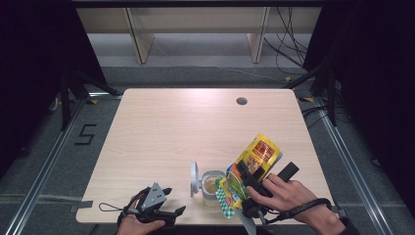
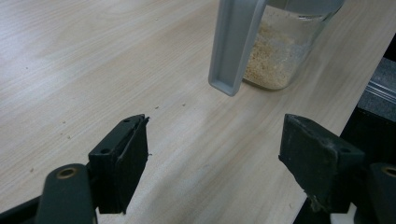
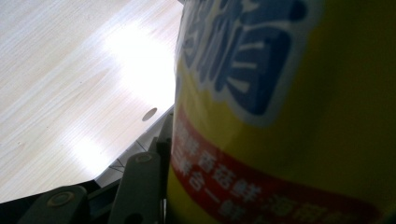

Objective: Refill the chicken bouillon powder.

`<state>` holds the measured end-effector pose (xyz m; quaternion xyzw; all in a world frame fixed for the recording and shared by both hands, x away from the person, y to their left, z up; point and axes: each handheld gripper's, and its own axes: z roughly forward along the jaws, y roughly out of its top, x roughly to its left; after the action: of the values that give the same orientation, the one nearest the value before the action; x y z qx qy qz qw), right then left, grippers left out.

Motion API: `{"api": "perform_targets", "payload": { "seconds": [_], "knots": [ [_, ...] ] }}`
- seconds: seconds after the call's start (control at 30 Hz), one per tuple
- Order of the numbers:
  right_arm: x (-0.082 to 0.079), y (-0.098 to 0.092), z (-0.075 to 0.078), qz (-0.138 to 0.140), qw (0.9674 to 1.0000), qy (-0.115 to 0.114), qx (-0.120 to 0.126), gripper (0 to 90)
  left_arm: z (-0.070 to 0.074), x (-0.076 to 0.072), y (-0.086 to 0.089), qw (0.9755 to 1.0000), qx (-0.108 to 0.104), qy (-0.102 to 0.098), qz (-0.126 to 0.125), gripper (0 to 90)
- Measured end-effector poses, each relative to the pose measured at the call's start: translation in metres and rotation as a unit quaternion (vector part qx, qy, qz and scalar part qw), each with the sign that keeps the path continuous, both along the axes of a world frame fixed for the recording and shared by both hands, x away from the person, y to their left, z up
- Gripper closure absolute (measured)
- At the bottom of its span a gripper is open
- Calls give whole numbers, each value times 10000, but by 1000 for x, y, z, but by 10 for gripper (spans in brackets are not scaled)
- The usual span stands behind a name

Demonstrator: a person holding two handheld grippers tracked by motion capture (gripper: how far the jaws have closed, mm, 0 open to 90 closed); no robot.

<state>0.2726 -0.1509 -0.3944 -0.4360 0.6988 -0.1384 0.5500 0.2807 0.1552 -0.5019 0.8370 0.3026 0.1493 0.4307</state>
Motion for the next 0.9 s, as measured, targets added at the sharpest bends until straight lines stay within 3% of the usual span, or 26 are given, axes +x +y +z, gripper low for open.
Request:
{"api": "perform_targets", "payload": {
  "seconds": [0.1,0.13,0.27,0.37,0.9],
  "knots": [
    [0,-2,-1,-64,9999,33,123,605,0,0,0,10000,9,-36,12,231],
    [0,-1,-1,-59,10000,19,62,605,-1,-1,-1,9999,-122,18,65,231],
    [1,-1,0,-55,10000,20,48,605,0,0,0,10000,-45,17,51,231],
    [1,-2,0,-44,10000,4,36,605,-1,-2,-2,9997,-130,157,143,231],
    [1,-3,1,-33,10000,-30,6,621,-1,-2,-2,9997,-145,149,150,231]
  ]
}}
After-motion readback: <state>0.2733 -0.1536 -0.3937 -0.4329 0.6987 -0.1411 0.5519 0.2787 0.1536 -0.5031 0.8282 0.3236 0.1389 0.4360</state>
